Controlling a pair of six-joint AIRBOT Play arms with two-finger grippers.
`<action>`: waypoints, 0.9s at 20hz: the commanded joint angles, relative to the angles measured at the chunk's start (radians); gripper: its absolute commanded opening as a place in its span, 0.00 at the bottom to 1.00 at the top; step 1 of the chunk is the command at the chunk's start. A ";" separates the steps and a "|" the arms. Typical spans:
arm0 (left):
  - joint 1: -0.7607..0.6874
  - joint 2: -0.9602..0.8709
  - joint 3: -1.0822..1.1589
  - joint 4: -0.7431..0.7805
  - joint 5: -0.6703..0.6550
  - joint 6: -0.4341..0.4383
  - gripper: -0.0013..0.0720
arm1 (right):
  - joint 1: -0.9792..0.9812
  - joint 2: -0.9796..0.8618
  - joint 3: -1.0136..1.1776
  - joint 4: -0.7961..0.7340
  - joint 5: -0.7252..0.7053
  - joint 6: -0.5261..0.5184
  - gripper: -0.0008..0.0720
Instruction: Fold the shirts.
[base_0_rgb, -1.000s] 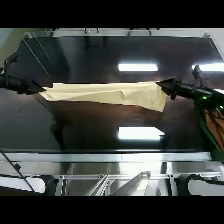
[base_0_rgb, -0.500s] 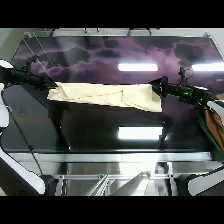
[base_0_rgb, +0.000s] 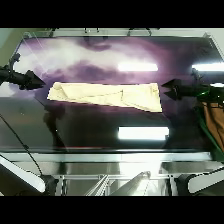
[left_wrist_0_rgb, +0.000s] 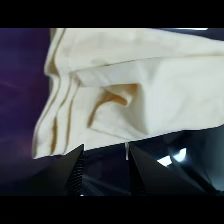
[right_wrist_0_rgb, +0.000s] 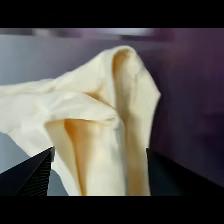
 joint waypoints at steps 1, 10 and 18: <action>-0.015 0.066 -0.060 -0.092 0.008 0.005 0.02 | 0.048 -0.034 0.005 -0.080 0.000 0.072 0.89; -0.444 0.077 -0.060 0.053 0.117 0.005 0.01 | 0.230 -0.094 0.020 0.068 -0.021 0.079 0.09; -0.791 -0.036 -0.059 0.409 0.272 -0.102 0.02 | 0.181 0.087 0.050 0.086 0.195 0.098 0.05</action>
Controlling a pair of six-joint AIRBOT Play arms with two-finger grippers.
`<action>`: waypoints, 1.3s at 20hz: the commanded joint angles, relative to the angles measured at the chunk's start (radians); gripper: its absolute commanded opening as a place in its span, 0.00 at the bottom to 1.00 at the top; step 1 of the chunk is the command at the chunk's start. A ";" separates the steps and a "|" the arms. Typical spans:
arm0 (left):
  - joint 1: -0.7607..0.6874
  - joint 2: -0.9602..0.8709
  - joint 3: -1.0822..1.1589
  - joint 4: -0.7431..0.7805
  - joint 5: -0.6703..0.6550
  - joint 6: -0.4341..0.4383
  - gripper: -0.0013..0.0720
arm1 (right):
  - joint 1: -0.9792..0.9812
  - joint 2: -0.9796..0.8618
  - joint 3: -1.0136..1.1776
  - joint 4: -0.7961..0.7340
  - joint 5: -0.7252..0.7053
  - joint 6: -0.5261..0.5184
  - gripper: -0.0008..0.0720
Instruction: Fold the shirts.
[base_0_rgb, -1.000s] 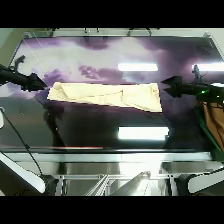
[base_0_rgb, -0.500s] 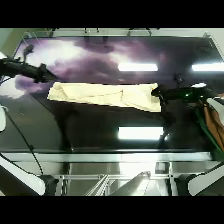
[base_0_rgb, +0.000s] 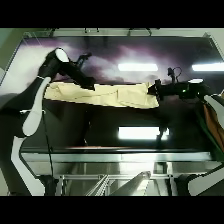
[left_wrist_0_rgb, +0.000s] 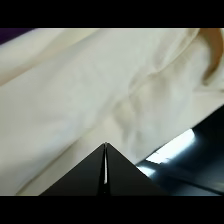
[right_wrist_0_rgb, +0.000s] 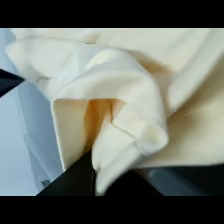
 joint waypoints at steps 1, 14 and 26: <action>-0.119 -0.060 0.000 0.115 0.050 -0.056 0.01 | -0.035 0.126 0.011 0.013 0.104 0.019 0.05; -0.147 0.208 0.085 -0.078 0.047 -0.080 0.02 | 0.092 0.281 0.211 -0.003 0.051 0.075 0.05; 0.418 0.790 -0.497 -0.418 -0.008 0.076 0.04 | 0.807 -0.173 0.489 0.182 -0.610 -0.192 0.28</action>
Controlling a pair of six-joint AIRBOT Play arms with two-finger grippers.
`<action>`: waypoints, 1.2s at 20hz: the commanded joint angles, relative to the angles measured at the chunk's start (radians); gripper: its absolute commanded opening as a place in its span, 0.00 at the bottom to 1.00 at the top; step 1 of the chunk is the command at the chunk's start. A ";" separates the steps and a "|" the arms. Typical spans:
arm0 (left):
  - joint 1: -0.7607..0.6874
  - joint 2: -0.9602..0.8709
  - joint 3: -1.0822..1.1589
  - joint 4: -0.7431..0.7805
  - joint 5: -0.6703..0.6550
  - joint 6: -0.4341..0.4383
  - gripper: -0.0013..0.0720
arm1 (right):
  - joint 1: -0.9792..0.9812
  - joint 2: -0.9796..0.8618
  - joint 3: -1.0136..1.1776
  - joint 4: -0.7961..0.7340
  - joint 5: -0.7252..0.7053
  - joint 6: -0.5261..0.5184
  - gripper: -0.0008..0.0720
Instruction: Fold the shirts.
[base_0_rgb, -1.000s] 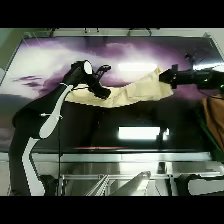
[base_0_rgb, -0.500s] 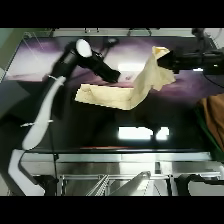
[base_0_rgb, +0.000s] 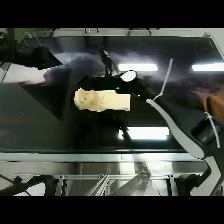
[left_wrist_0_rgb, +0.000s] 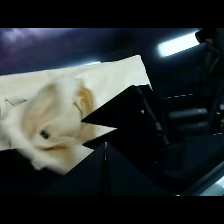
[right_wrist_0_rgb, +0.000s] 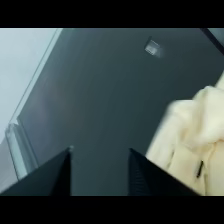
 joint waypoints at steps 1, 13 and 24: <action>0.102 0.118 -0.186 -0.122 0.002 0.071 0.04 | 0.035 -0.043 0.096 0.056 0.046 -0.054 0.05; 0.135 0.344 -0.561 -0.176 0.095 0.137 0.04 | -0.478 0.345 -0.473 -0.254 0.393 0.212 0.52; 0.135 0.296 -0.572 -0.202 0.158 0.206 0.04 | -0.483 0.057 -0.397 -0.251 0.303 0.334 0.97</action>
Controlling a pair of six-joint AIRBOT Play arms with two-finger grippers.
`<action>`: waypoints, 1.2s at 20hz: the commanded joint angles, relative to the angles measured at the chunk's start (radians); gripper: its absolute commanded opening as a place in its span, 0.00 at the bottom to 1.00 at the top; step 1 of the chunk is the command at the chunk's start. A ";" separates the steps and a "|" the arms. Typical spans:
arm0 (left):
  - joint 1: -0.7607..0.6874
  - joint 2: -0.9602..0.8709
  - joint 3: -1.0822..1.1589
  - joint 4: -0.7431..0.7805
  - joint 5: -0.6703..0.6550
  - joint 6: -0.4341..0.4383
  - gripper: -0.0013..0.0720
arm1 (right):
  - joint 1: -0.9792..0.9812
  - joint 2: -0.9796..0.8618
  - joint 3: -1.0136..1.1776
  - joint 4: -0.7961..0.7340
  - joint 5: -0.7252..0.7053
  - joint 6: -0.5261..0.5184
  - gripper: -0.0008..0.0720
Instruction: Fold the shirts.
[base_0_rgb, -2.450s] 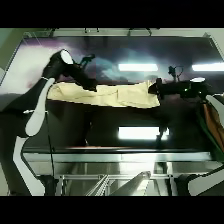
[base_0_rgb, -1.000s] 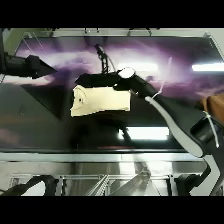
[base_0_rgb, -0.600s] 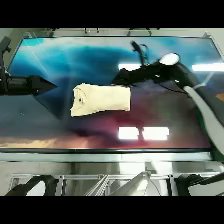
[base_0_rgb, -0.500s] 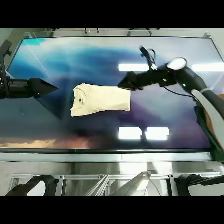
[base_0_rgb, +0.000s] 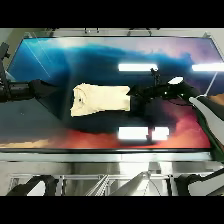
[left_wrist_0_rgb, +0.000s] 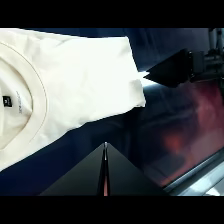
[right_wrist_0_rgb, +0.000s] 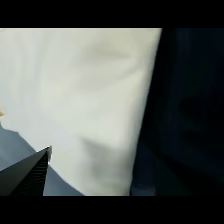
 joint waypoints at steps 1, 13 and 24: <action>0.001 -0.052 -0.002 -0.012 0.006 0.032 0.04 | 0.015 -0.090 0.056 0.001 0.011 0.062 0.97; 0.000 -0.085 -0.002 -0.045 -0.038 0.034 0.04 | 0.094 -0.044 0.203 0.363 0.153 -0.088 0.05; 0.000 -0.018 -0.003 -0.056 -0.076 0.034 0.04 | -0.613 0.396 0.483 -0.168 0.070 0.416 0.05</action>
